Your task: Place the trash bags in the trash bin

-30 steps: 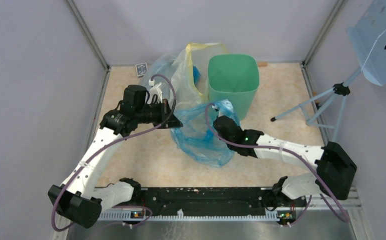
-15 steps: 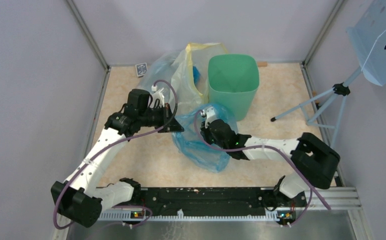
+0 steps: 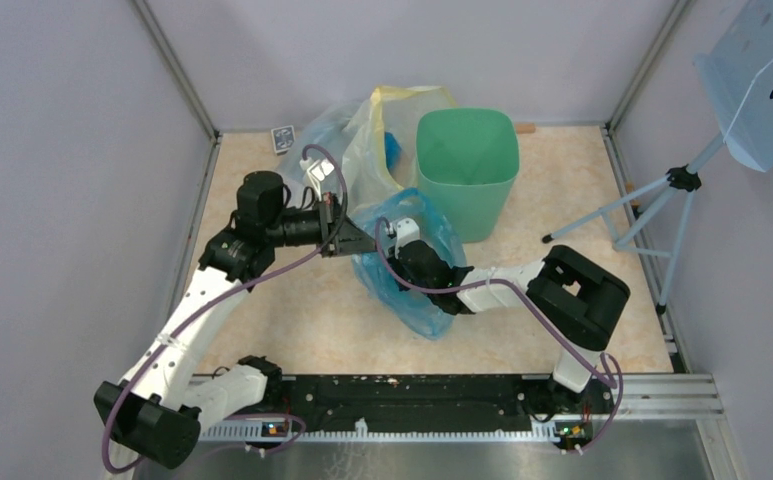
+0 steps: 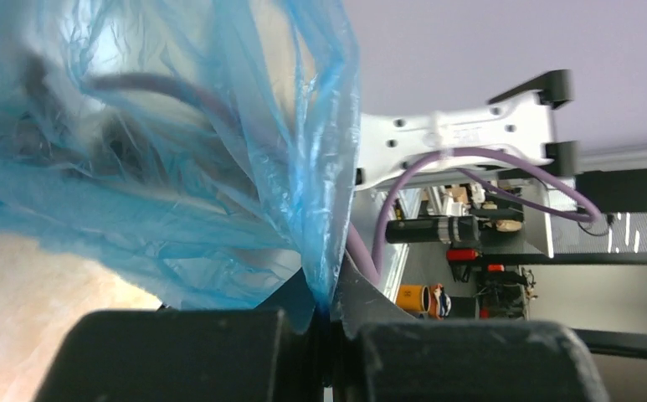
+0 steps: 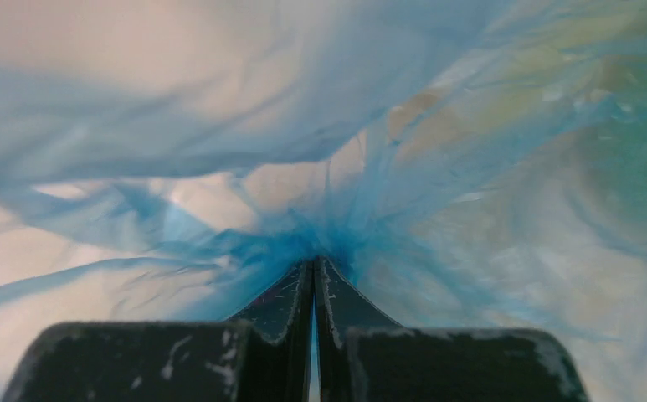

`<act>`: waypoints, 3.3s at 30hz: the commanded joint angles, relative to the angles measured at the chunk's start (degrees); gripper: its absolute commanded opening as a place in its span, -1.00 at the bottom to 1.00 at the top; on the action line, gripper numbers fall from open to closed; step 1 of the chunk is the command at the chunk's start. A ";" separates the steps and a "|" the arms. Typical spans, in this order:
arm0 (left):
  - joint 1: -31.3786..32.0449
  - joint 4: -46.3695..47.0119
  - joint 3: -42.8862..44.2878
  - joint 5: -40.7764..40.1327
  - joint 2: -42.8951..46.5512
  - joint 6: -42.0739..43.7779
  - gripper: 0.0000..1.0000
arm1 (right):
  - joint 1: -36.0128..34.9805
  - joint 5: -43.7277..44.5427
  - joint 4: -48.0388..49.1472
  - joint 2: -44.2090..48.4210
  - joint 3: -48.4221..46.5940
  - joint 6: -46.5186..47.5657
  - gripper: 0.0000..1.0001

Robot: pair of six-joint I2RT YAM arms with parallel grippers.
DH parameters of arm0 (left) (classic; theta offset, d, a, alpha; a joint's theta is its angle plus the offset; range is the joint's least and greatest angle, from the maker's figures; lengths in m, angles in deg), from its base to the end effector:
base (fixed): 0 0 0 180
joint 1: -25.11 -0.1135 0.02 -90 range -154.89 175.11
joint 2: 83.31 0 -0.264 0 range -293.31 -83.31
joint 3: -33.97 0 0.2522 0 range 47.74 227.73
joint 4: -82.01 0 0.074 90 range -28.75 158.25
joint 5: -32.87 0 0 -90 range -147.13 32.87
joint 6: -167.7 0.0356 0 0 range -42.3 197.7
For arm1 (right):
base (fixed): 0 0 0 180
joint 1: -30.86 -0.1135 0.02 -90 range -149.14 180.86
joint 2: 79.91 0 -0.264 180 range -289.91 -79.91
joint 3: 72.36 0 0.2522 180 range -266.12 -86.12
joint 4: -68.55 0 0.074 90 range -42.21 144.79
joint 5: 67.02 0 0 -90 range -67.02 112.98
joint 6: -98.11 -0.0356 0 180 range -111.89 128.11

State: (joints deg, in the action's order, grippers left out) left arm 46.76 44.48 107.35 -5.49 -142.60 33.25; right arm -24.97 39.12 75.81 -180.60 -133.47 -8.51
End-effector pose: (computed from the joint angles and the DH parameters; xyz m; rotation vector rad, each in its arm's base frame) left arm 0.1923 -0.1064 0.3636 0.2371 2.1761 -1.5930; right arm 0.2075 0.2880 0.1544 -0.5598 2.0689 0.4509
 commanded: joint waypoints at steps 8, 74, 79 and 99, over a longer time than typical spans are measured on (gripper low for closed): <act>-0.11 10.20 10.19 7.70 2.77 -8.18 -0.90 | 0.00 -0.40 0.14 0.31 -1.79 -0.39 -1.00; -0.63 -17.73 27.33 -34.91 -9.78 20.69 -1.00 | -0.24 -25.76 -34.30 42.52 -4.84 -11.43 0.40; -0.61 -14.66 26.94 -33.58 -11.69 19.40 -1.00 | -0.23 -32.72 -32.58 42.72 -6.43 -11.13 0.42; -1.73 -11.74 22.57 -34.73 -14.19 19.26 -1.00 | 0.55 0.47 -61.69 44.20 -34.27 -1.14 0.47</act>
State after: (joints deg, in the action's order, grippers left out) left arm 45.41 29.82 129.14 -40.26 -158.19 52.72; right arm -24.78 26.19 29.08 -133.82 -162.94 -14.70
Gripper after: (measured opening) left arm 0.004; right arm 0.729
